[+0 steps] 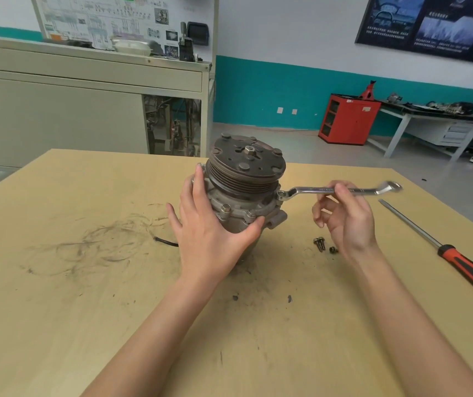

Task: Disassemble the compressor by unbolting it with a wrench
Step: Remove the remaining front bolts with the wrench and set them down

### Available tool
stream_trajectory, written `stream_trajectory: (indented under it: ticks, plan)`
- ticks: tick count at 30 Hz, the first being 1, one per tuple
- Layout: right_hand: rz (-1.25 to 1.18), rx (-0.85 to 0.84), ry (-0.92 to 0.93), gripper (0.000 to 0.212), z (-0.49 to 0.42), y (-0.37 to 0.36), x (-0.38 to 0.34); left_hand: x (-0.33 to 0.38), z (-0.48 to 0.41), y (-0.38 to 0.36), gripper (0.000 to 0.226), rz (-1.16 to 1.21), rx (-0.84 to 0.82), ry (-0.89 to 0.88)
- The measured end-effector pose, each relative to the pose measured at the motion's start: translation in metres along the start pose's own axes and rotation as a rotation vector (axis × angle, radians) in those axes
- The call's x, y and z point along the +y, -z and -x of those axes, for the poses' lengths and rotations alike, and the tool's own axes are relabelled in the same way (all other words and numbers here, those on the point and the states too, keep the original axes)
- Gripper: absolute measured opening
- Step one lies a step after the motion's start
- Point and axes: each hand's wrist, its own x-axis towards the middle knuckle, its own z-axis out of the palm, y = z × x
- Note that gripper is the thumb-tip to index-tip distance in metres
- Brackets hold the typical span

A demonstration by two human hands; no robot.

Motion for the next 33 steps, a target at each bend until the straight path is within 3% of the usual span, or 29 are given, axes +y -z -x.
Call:
stream_trajectory:
  ticks: [4, 9, 12, 16, 20, 24, 28, 33]
  plan:
    - [0.147, -0.313, -0.246, 0.023, -0.053, 0.009, -0.01, 0.0, 0.0, 0.0, 0.119, 0.001, -0.003, 0.001]
    - [0.01, -0.536, -0.443, 0.016, -0.097, -0.026, -0.001, 0.0, 0.0, 0.0, 0.12, 0.005, -0.003, 0.005]
    - [0.006, -0.55, -0.502, 0.025, -0.106, -0.045, 0.005, -0.001, 0.0, -0.001, 0.119, 0.003, 0.002, 0.001]
    - [-0.098, -0.448, -0.483, 0.018, -0.097, -0.05, -0.004, -0.001, 0.001, -0.001, 0.12, 0.006, -0.002, 0.006]
    - [-0.119, -0.191, -0.208, 0.027, -0.071, -0.04, -0.048, 0.0, 0.001, 0.0, 0.12, 0.007, -0.016, 0.008]
    - [0.329, 0.079, 0.299, 0.021, -0.014, -0.04, -0.06, 0.0, 0.001, 0.0, 0.12, 0.008, -0.018, 0.009]
    - [0.685, 0.062, 0.726, 0.018, 0.039, -0.051, -0.029, 0.001, 0.001, 0.0, 0.12, 0.003, -0.009, 0.009]
    - [0.795, 0.112, 0.868, 0.03, 0.06, -0.056, 0.004, 0.001, 0.001, 0.001, 0.119, 0.008, -0.002, 0.006]
